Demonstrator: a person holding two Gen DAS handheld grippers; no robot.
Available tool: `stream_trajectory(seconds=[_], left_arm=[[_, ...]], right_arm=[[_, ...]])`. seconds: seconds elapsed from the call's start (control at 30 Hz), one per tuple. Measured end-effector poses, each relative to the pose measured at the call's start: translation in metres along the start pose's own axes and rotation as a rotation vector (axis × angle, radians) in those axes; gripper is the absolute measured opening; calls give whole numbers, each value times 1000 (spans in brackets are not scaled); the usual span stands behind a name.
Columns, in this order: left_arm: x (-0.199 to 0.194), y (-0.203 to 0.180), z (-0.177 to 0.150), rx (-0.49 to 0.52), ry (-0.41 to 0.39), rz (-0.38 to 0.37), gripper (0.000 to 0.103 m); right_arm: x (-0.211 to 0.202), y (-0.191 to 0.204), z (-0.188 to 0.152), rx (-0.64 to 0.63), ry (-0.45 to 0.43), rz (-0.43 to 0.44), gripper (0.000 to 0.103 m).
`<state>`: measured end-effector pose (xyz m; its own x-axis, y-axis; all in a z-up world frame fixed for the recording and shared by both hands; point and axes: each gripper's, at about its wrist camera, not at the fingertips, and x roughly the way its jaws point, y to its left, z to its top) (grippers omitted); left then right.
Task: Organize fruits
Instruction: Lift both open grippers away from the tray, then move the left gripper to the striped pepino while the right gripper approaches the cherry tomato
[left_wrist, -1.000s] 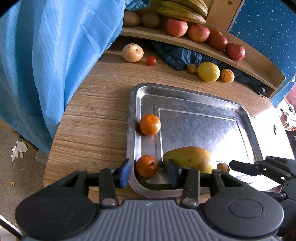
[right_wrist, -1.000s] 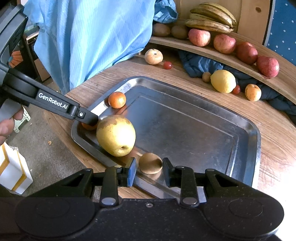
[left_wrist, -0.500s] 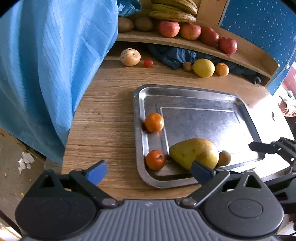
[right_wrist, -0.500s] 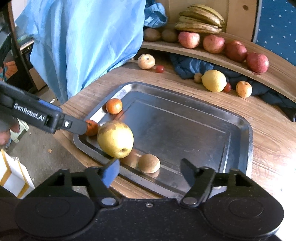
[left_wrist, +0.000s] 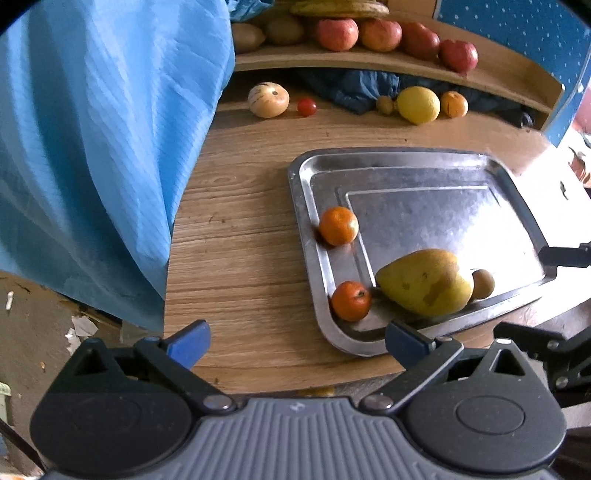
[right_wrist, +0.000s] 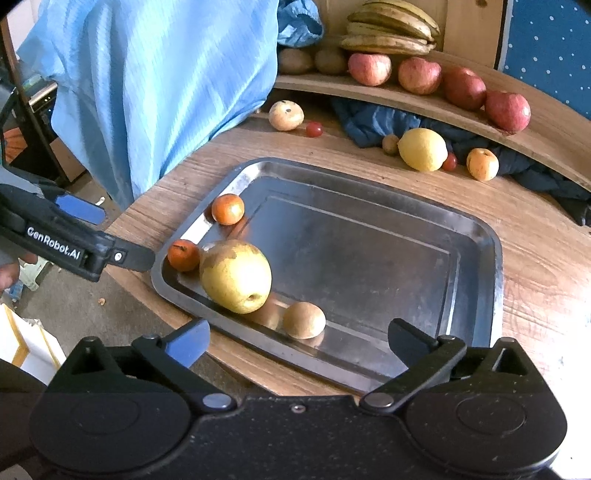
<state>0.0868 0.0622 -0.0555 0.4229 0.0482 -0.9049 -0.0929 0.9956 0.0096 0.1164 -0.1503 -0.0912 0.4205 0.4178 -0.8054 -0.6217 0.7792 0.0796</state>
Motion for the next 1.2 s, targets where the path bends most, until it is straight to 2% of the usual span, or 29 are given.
stream_trajectory(seconds=[0.3,0.53,1.2], left_arm=[[4,6,24,18,-6,21,102],[8,15,56,21,-28,33,102],[44,17,140,92,-69,4,102]], right_arm=[[8,-5,11,18,16,-31,102],[13,-15,31,30,-2,-57,102],[47,-36,95,23,-58,-108,102]])
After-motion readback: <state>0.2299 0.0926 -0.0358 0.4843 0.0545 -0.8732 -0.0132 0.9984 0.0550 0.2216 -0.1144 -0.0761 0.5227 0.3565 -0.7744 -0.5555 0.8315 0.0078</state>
